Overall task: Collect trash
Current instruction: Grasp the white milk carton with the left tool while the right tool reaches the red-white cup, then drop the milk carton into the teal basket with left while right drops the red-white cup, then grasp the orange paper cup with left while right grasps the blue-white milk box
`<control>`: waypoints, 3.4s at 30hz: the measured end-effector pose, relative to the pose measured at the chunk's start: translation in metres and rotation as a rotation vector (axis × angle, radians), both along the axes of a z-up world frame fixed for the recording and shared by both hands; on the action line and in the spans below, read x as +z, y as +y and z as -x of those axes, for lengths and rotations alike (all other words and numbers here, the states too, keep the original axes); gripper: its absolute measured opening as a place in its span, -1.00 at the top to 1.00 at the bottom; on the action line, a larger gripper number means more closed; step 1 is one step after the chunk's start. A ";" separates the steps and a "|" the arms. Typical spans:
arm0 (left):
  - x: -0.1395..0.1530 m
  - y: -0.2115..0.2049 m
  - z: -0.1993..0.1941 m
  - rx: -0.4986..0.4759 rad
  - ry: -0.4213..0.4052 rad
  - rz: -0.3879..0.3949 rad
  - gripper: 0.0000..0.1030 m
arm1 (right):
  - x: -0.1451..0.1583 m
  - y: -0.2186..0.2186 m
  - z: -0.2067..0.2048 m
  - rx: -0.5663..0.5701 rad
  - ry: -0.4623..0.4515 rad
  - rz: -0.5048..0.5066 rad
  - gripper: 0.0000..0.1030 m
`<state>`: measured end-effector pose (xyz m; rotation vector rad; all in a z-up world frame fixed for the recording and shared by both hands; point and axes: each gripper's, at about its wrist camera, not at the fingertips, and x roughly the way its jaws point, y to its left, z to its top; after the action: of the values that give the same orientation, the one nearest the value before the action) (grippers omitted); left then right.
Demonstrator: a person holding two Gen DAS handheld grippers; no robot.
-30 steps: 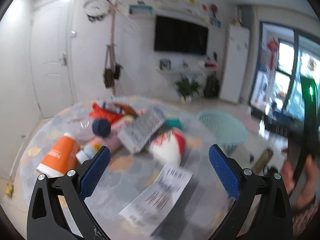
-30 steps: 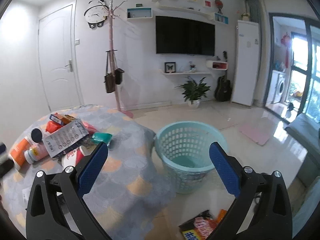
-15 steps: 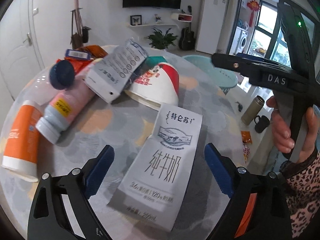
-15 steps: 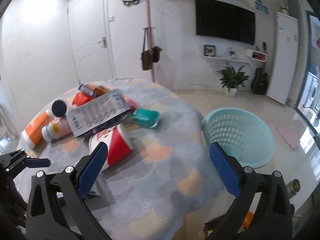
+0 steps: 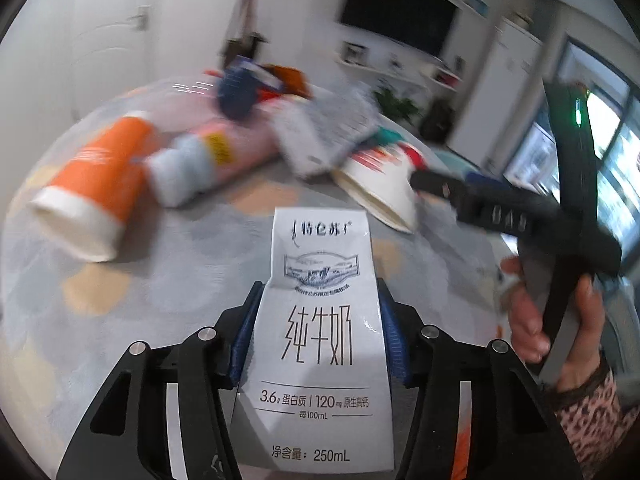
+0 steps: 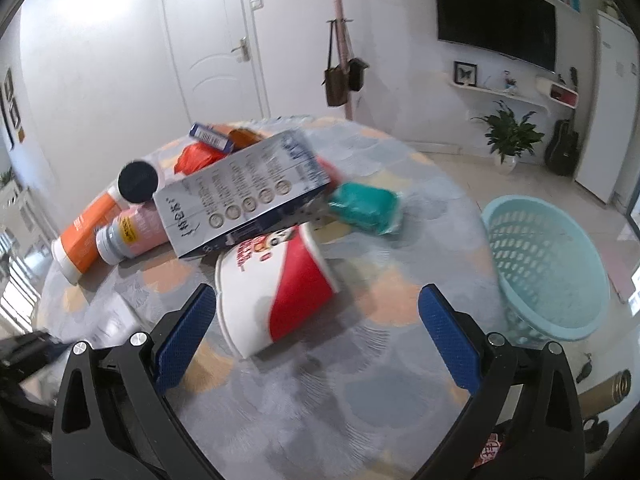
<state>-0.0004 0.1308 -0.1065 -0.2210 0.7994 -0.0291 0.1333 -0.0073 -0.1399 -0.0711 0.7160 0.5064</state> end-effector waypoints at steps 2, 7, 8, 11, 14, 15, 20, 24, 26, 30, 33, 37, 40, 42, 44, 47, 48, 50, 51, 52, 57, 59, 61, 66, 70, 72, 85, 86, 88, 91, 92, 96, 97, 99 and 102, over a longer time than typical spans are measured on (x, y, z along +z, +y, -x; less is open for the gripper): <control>0.007 0.009 0.004 0.040 -0.027 0.012 0.01 | -0.002 0.012 -0.002 0.012 -0.007 0.036 -0.87; 0.015 0.022 0.006 0.099 -0.054 0.039 0.01 | -0.011 0.040 -0.009 0.043 -0.032 0.170 -0.87; 0.012 0.023 0.005 0.107 -0.050 0.042 0.01 | -0.013 0.043 -0.012 0.052 -0.031 0.185 -0.87; 0.005 0.020 -0.005 0.127 -0.021 0.042 0.01 | -0.014 0.050 -0.011 0.077 -0.038 0.203 -0.75; 0.002 0.017 -0.009 0.133 0.007 0.037 0.01 | -0.016 0.052 -0.011 0.092 -0.039 0.215 -0.46; -0.003 0.018 -0.006 0.132 0.009 0.032 0.01 | -0.016 0.052 -0.010 0.096 -0.044 0.217 -0.45; -0.010 0.006 -0.016 0.129 0.032 -0.044 0.01 | -0.013 0.039 -0.002 0.106 -0.046 0.189 -0.44; -0.008 0.002 -0.018 0.110 0.016 -0.045 0.02 | -0.007 0.020 0.010 0.101 -0.049 0.153 -0.44; -0.004 0.000 -0.013 0.084 -0.016 -0.006 0.02 | -0.004 0.010 0.013 0.096 -0.048 0.135 -0.44; 0.014 -0.005 -0.009 0.045 -0.116 0.083 0.02 | 0.007 -0.010 0.018 0.077 -0.068 0.099 -0.44; 0.031 -0.017 -0.019 0.006 -0.165 0.121 0.02 | 0.020 -0.033 0.016 0.034 -0.087 0.056 -0.44; 0.054 -0.047 -0.053 -0.049 -0.214 0.103 0.02 | 0.036 -0.074 0.003 -0.071 -0.115 -0.004 -0.44; 0.069 -0.080 -0.093 -0.107 -0.242 0.107 0.02 | 0.047 -0.119 -0.021 -0.214 -0.135 -0.032 -0.44; 0.077 -0.108 -0.124 -0.159 -0.254 0.129 0.02 | 0.049 -0.145 -0.039 -0.303 -0.129 -0.025 -0.44; 0.077 -0.134 -0.142 -0.197 -0.253 0.145 0.02 | 0.047 -0.172 -0.058 -0.405 -0.120 -0.008 -0.44; 0.069 -0.171 -0.183 -0.247 -0.214 0.180 0.02 | 0.032 -0.207 -0.090 -0.513 -0.046 -0.016 -0.44; 0.062 -0.181 -0.198 -0.268 -0.192 0.199 0.02 | 0.027 -0.215 -0.098 -0.532 -0.019 -0.029 -0.44; 0.050 -0.195 -0.217 -0.284 -0.156 0.221 0.02 | 0.009 -0.236 -0.118 -0.575 0.058 -0.060 -0.44; 0.043 -0.201 -0.227 -0.286 -0.138 0.225 0.02 | 0.002 -0.242 -0.124 -0.591 0.079 -0.063 -0.45; 0.034 -0.210 -0.241 -0.292 -0.114 0.230 0.02 | -0.002 -0.248 -0.129 -0.604 0.093 -0.065 -0.45; 0.002 -0.228 -0.271 -0.301 -0.049 0.223 -0.11 | -0.031 -0.265 -0.156 -0.641 0.177 -0.067 -0.48; -0.003 -0.226 -0.273 -0.287 -0.050 0.223 -0.40 | -0.039 -0.264 -0.169 -0.649 0.205 -0.073 -0.48; -0.005 -0.225 -0.277 -0.285 -0.043 0.226 -0.40 | -0.045 -0.269 -0.174 -0.655 0.223 -0.085 -0.48; 0.000 -0.219 -0.275 -0.281 -0.060 0.210 -0.40 | -0.052 -0.275 -0.169 -0.660 0.223 -0.088 -0.48; 0.016 -0.205 -0.254 -0.281 -0.104 0.206 -0.40 | -0.040 -0.268 -0.157 -0.646 0.198 -0.094 -0.48; 0.028 -0.201 -0.242 -0.282 -0.139 0.204 -0.40 | -0.030 -0.264 -0.150 -0.635 0.177 -0.093 -0.48; 0.105 -0.130 -0.136 -0.209 -0.348 0.126 -0.40 | 0.067 -0.155 -0.077 -0.341 -0.039 -0.140 -0.47; 0.108 -0.118 -0.125 -0.183 -0.355 0.112 -0.40 | 0.070 -0.145 -0.072 -0.310 -0.045 -0.146 -0.47; 0.112 -0.094 -0.106 -0.132 -0.355 0.088 -0.40 | 0.076 -0.116 -0.057 -0.245 -0.060 -0.153 -0.43; 0.111 -0.049 -0.079 -0.013 -0.331 0.020 -0.47 | 0.078 -0.080 -0.042 -0.171 -0.068 -0.149 -0.42; 0.111 -0.039 -0.072 0.013 -0.323 0.002 -0.47 | 0.077 -0.065 -0.037 -0.145 -0.065 -0.143 -0.42; 0.097 0.028 -0.043 0.148 -0.272 -0.030 -0.60 | 0.066 -0.014 -0.024 -0.077 -0.035 -0.111 -0.42; 0.093 0.043 -0.037 0.174 -0.255 -0.028 -0.64 | 0.063 -0.003 -0.021 -0.069 -0.029 -0.102 -0.42; 0.081 0.075 -0.026 0.230 -0.215 -0.025 -0.64 | 0.055 0.014 -0.017 -0.060 -0.017 -0.083 -0.42; 0.061 0.110 -0.021 0.281 -0.148 -0.009 -0.66 | 0.044 0.035 -0.011 -0.045 0.004 -0.053 -0.43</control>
<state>0.0206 0.2408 -0.0451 -0.3171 0.6152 0.2202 0.1446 0.0275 -0.0962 -0.0047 0.7068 0.4823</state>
